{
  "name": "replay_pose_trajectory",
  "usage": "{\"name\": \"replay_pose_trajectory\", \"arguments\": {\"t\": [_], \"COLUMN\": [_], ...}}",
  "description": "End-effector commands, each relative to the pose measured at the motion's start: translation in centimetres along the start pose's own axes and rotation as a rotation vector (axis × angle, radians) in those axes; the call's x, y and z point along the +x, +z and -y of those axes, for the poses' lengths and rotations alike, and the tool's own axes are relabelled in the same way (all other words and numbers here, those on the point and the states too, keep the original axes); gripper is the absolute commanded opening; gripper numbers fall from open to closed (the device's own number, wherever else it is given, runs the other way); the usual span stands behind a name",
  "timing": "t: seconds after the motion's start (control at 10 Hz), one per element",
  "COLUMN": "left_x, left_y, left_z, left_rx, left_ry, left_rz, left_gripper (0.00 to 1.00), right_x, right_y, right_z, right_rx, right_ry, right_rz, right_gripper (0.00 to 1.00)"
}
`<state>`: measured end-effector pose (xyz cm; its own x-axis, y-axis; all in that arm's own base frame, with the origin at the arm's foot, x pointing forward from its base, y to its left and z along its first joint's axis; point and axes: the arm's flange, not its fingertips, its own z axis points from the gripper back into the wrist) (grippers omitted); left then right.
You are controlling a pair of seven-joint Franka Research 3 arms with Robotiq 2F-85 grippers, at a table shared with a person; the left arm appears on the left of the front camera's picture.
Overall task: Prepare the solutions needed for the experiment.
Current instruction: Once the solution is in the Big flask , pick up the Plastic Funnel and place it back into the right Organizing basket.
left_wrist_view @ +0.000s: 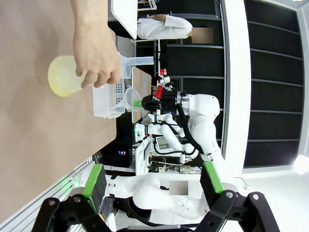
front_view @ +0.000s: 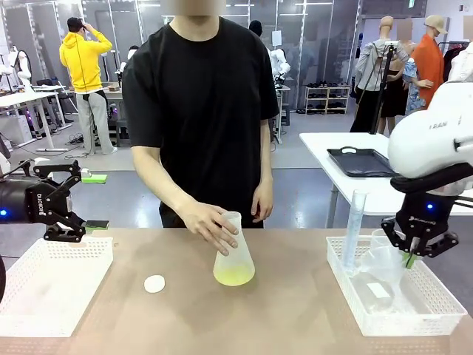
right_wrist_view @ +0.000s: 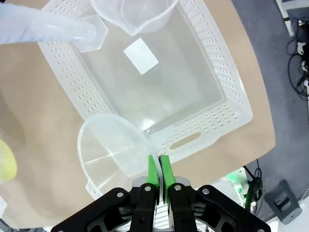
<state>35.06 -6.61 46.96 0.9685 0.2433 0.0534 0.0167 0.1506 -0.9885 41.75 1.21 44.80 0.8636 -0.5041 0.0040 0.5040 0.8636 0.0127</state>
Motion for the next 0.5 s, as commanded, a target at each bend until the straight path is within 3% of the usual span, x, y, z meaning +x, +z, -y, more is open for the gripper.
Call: {"name": "replay_pose_trajectory", "arguments": {"t": [0.0, 0.4], "left_x": [0.0, 0.0], "left_y": [-0.2, -0.2], "left_z": [0.3, 0.3], "left_rx": [-0.019, -0.019], "left_ry": [0.009, 0.009], "left_rz": [0.002, 0.002], "left_gripper": [1.0, 1.0], "right_x": [1.1, 3.4], "right_y": [-0.7, -3.0], "right_z": [-1.4, -2.4], "right_rx": [-0.07, -0.15], "right_ry": [-0.076, -0.148], "right_rz": [0.034, 0.05], "right_gripper": [0.04, 0.04]}}
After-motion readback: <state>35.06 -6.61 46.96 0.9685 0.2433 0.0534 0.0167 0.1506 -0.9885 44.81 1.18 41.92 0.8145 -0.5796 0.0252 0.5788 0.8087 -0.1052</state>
